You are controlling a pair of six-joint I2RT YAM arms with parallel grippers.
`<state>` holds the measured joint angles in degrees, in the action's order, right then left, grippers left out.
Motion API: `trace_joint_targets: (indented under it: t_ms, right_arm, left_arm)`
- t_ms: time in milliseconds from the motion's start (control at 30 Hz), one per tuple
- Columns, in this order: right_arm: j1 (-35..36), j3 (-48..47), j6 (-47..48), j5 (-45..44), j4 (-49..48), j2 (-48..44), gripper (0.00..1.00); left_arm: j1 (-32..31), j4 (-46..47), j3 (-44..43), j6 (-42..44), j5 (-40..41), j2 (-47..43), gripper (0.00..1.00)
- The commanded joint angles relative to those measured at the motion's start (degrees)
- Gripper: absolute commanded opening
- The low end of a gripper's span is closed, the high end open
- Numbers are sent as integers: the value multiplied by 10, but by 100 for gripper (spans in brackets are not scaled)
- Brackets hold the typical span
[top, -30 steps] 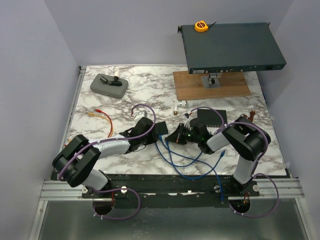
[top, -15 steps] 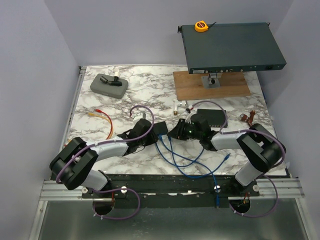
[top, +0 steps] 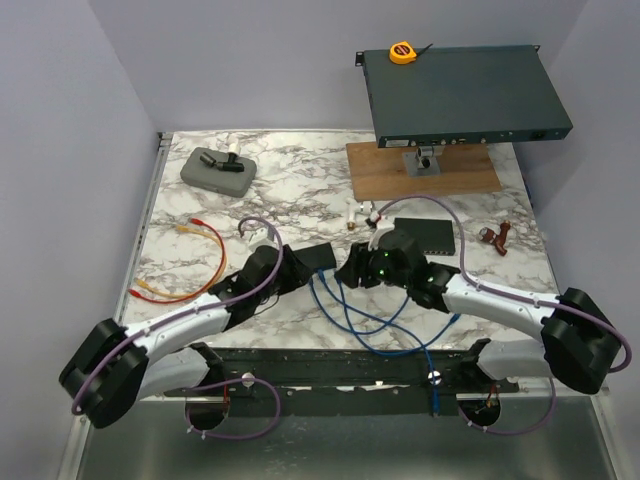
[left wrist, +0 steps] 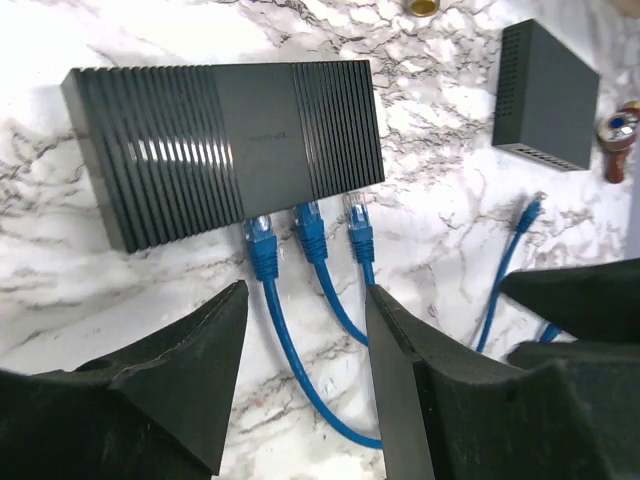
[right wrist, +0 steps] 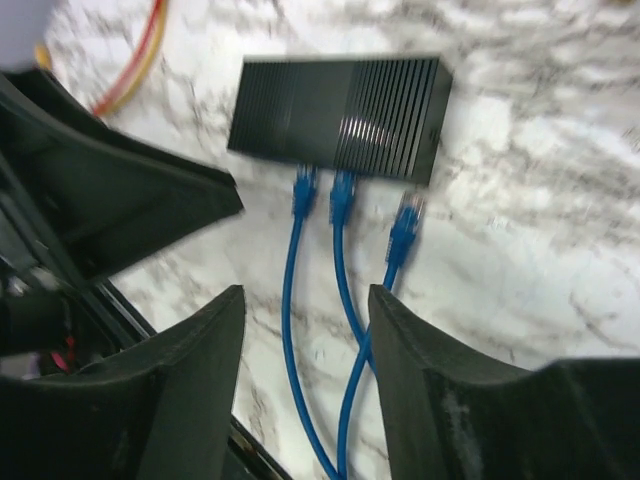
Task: Pull the plug from the switch port
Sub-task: Pull the connector from the switch port, then pick up the connector from the center of the board.
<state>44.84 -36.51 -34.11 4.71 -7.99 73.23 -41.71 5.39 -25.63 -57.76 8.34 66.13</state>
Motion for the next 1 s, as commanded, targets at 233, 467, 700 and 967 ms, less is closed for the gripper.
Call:
trace_joint_targets:
  t_ms: [233,467,700,967]
  right_arm:
    - [133,2,21,-137,153,34,47]
    - [143,-3,21,-127,149,83,42]
    - [146,-6,21,-114,137,108,37]
    - [159,-9,11,-126,144,105,41]
  left_arm:
    - [-1,-12,140,-82,49,-182,49]
    - [-1,-19,142,-82,47,-180,49]
    - [-1,-14,135,-76,48,-173,49]
    - [-1,-15,136,-74,43,-171,49]
